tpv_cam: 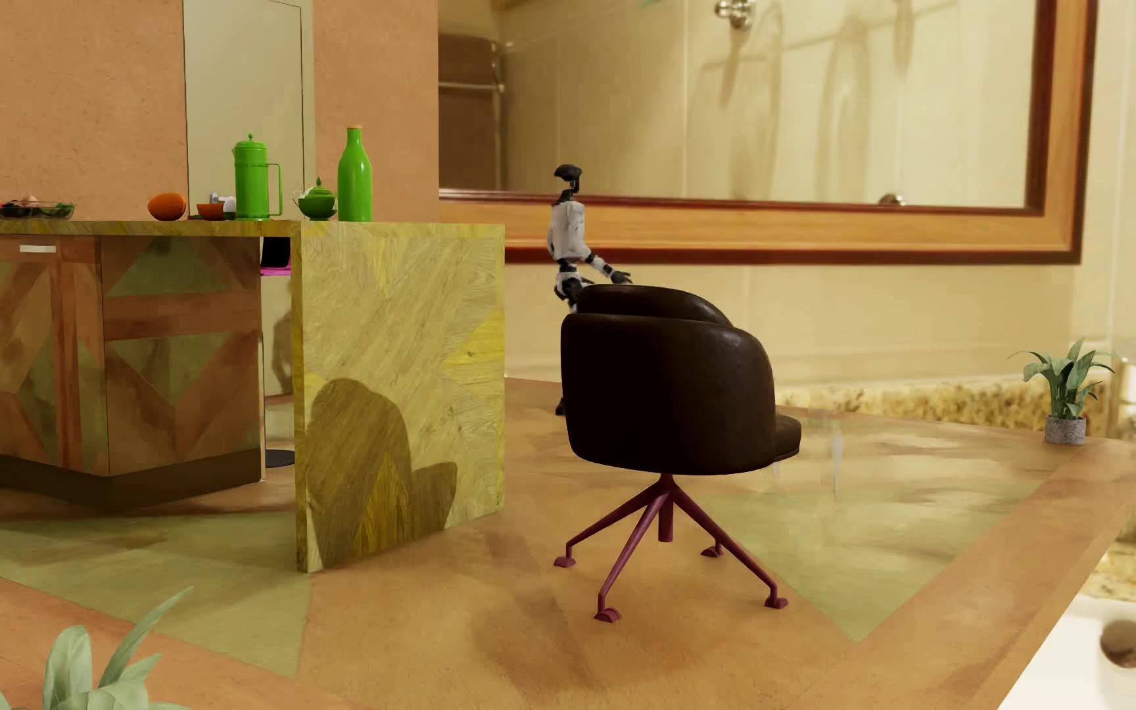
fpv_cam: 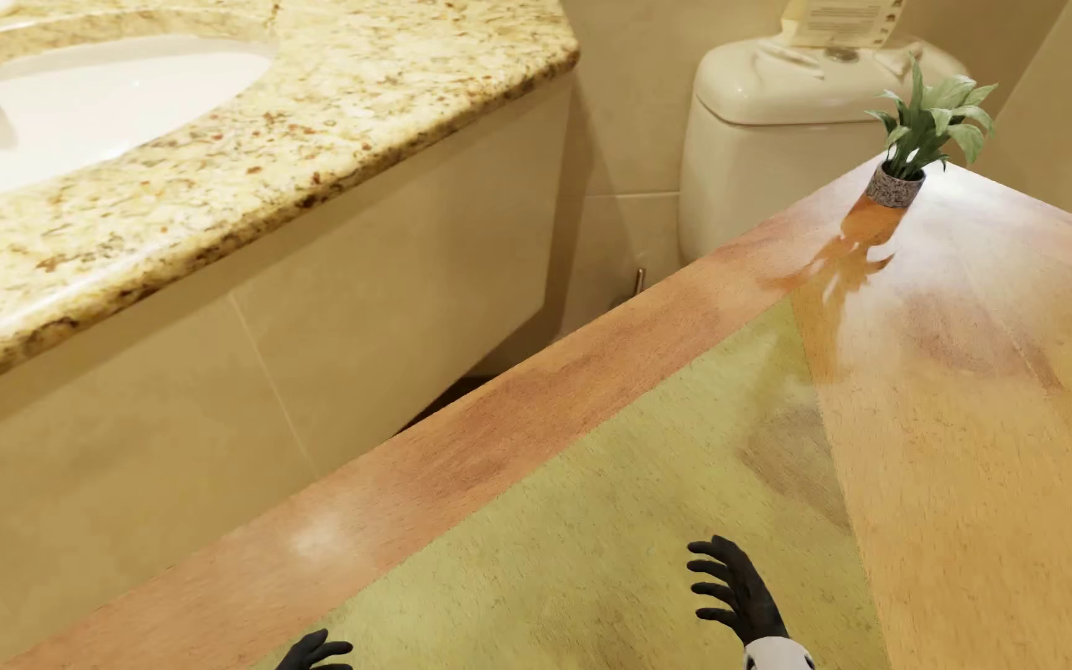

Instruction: Approach the officechair

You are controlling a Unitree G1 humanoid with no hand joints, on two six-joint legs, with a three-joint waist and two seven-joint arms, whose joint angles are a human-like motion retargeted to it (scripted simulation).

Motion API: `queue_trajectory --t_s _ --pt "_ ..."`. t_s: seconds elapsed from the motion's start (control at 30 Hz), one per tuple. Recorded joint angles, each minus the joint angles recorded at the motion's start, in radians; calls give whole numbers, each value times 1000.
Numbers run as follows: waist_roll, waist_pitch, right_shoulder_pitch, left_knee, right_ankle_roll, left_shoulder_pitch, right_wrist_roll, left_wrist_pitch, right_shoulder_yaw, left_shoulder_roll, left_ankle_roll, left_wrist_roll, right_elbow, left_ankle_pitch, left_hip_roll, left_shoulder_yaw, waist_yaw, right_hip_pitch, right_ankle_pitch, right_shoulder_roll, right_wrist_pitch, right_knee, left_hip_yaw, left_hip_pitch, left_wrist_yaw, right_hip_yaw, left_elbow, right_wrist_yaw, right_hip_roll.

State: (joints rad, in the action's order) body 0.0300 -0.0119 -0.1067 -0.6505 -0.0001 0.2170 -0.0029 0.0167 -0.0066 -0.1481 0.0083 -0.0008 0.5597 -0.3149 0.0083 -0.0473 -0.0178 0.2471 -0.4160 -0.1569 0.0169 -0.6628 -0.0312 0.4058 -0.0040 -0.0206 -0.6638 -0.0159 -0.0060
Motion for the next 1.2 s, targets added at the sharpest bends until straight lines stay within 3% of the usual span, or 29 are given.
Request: queue_trajectory --t_s 0.07,0.13,0.17,0.23,0.27,0.3,0.33,0.37,0.43,0.47,0.5,0.53,0.57,0.6,0.63,0.67,0.7,0.77,0.83,0.87,0.9,0.93,0.97,1.0,1.03,1.07,1.13,1.17,1.2 --pt "-18 -25 -48 -234 4 -14 -22 29 -16 -44 -69 -11 90 -221 57 -44 -85 137 -139 -15 3 -214 -25 115 -14 15 22 1 -11" --pt "-54 -36 -160 -286 31 -80 2 71 -21 -44 -165 -10 85 -225 83 -67 -166 196 -242 -10 -73 -292 -32 149 -7 10 43 -1 -11" --pt "-48 -24 -213 -278 3 -117 35 71 -33 -59 -171 -9 50 -238 77 -64 -201 204 -307 4 -124 -314 -42 131 5 11 53 -8 -29" --pt "-29 -13 -280 -247 -33 -204 111 9 -16 -11 -79 6 25 -143 44 -31 -173 212 -353 -5 -218 -355 -38 133 47 15 79 10 -66" --pt "-24 -2 -264 -229 27 -221 144 -38 -16 -22 5 16 28 -72 43 -81 -134 216 -338 -20 -256 -360 -36 136 72 15 87 27 -66" --pt "-24 9 -210 -247 42 -183 165 -88 -11 -24 43 36 42 -108 50 -80 -108 220 -318 -33 -265 -359 -38 138 96 24 78 47 -73" --pt "-44 4 -154 -322 63 -119 167 -115 -7 -17 59 58 77 -198 60 -57 -74 232 -269 -43 -244 -345 -10 159 116 32 71 64 -62" --pt "-71 -8 -137 -432 41 -61 144 -101 7 0 61 78 116 -243 50 -20 -34 233 -212 -35 -190 -319 45 171 128 32 49 74 -41" --pt "-102 -24 -133 -314 9 40 100 3 15 -27 31 75 81 -311 73 -27 -47 237 -196 -10 -88 -306 80 62 129 0 66 55 -12" --pt "-96 -19 -114 -252 -5 61 81 54 28 -25 -62 60 89 -276 96 -36 -120 227 -167 37 -46 -291 39 20 130 -20 71 46 -12" --pt "-81 -13 -131 -207 -30 40 71 99 37 -29 -199 32 57 -209 116 -61 -184 229 -139 53 -33 -284 -9 -14 131 -38 102 30 -20" --pt "-56 5 -167 -184 -43 -48 62 130 24 -33 -270 -2 45 -194 123 -75 -232 214 -144 47 -32 -288 -47 -60 131 -27 106 16 -54" --pt "-55 5 -206 -177 90 -155 63 129 47 -16 -245 -38 93 -212 140 -65 -248 200 -188 -25 -40 -284 -59 -81 127 -11 121 15 -66" --pt "-37 -4 -238 -144 33 -182 74 67 22 -17 -155 -60 108 -221 132 -72 -252 173 -178 -43 -67 -270 -59 -119 118 3 145 29 -74" --pt "-28 5 -237 -193 28 -192 86 -2 38 0 -80 -67 125 -217 139 -67 -243 135 -156 -55 -91 -247 -46 -123 112 12 153 56 -64" --pt "-27 11 -230 -377 26 -175 93 -76 62 37 -55 -55 99 -97 133 -52 -192 115 -166 -63 -109 -230 -4 -49 105 -13 116 88 -46" --pt "-37 16 -219 -490 26 -133 98 -103 72 21 -45 -28 115 8 120 -53 -145 67 -176 -53 -100 -193 46 28 87 -13 69 113 -38" --pt "-82 8 -131 -401 34 18 107 -78 48 -23 -52 42 59 -91 92 32 -48 -36 -180 -32 -106 -79 97 138 49 -24 44 137 -20" --pt "-100 13 -8 -229 21 92 64 -7 48 -77 -130 77 23 -105 106 46 -23 -72 -206 29 -104 -117 89 132 36 -58 25 104 -5" --pt "-58 40 30 -227 -76 69 49 11 84 -115 -149 68 66 -146 108 35 -59 -5 -121 45 -103 -322 50 77 46 -54 -8 62 -21" --pt "-12 42 -19 -188 -137 20 54 28 73 -117 -113 39 91 -167 108 36 -102 99 7 27 -103 -474 10 22 74 -7 5 -1 -41" --pt "28 55 -97 -135 -124 -62 60 57 22 -102 -123 6 86 -183 115 24 -155 177 39 7 -111 -532 -20 -55 107 53 53 -57 -48" --pt "61 69 -172 -88 -78 -175 55 80 -3 -98 -133 -24 57 -207 124 -13 -237 242 -38 -35 -130 -501 -42 -130 135 105 120 -84 -45" --pt "99 64 -222 -206 -59 -258 24 16 8 -58 -153 -42 52 -172 123 -18 -290 281 -73 -50 -150 -359 -46 -117 152 101 109 -60 -38" --pt "99 58 -242 -430 -66 -294 -12 -73 73 25 -176 -44 152 -50 131 -29 -306 258 -72 -74 -151 -262 -11 -34 160 97 64 -15 -20" --pt "74 60 -239 -553 -65 -250 -31 -149 110 41 -194 -30 231 37 114 -131 -279 218 -112 -68 -159 -258 39 63 153 83 60 35 5" --pt "-4 94 -209 -414 -54 -122 10 -191 100 46 -205 36 103 -33 79 -79 -164 100 -180 -10 -184 -226 70 215 84 51 49 109 41" --pt "-55 104 -155 -275 -54 -69 33 -193 79 -7 -217 73 41 -23 80 -30 -137 75 -213 17 -173 -280 61 277 47 43 31 129 64" --pt "-61 104 -98 -299 -100 -39 47 -181 95 -84 -150 94 51 -7 72 -13 -142 133 -116 22 -146 -481 58 261 31 34 -3 123 60"
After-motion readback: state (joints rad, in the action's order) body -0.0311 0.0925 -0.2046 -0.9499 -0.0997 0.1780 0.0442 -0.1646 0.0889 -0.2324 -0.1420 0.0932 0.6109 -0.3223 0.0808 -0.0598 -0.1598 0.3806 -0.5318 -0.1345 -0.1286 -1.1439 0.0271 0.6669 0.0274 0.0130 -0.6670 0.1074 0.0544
